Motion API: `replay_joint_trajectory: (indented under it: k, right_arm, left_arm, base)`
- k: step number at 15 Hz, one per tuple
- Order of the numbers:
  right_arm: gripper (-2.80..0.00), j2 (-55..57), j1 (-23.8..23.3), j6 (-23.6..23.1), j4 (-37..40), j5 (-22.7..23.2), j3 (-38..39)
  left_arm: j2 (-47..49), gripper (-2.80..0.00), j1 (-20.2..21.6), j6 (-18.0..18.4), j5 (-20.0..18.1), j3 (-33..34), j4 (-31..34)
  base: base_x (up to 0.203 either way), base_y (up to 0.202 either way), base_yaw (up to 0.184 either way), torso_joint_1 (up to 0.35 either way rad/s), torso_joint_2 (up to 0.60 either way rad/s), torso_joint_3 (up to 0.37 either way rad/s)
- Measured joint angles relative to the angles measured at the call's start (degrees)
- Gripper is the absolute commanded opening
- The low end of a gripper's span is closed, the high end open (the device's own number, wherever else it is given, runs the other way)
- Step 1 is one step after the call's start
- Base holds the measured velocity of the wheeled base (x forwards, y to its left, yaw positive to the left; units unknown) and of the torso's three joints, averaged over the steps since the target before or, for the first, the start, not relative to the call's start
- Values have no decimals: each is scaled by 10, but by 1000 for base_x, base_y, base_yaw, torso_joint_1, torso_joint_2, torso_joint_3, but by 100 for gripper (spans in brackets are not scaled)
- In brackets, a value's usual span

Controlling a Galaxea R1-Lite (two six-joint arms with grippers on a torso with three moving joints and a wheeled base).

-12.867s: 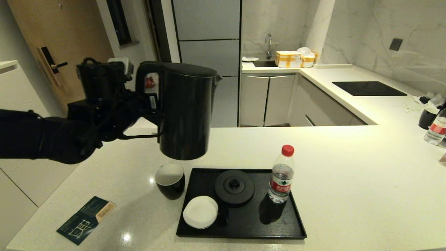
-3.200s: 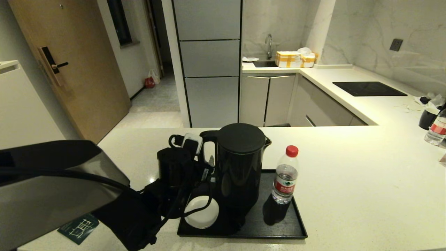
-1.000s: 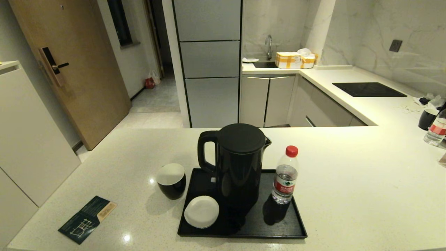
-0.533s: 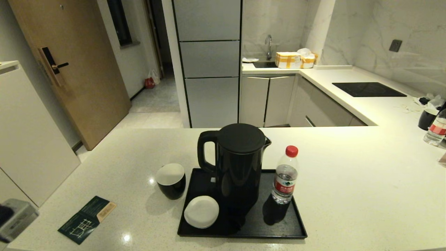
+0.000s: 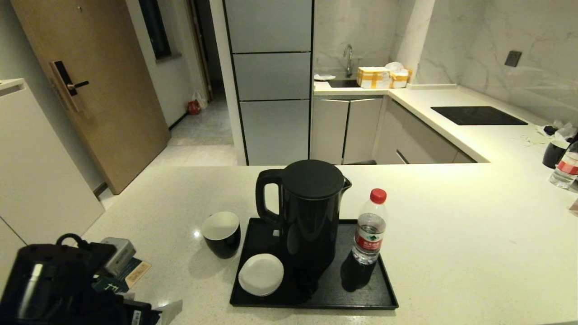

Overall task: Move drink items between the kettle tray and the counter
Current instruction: Return the tea cup to its original position

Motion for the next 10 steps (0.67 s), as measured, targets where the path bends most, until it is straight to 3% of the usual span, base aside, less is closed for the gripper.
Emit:
replay_joint_trajectory:
  k: [3,10]
  right_arm:
    - [-280,0,0,0,0,0,0]
    - [-280,0,0,0,0,0,0]
  left_arm:
    - [74,-280,0,6,0,36,-123]
    - [198,-280,0,5,23,44,-221]
  base:
    - [0,0,0,0,0,0]
    - [0,0,0,0,0,0]
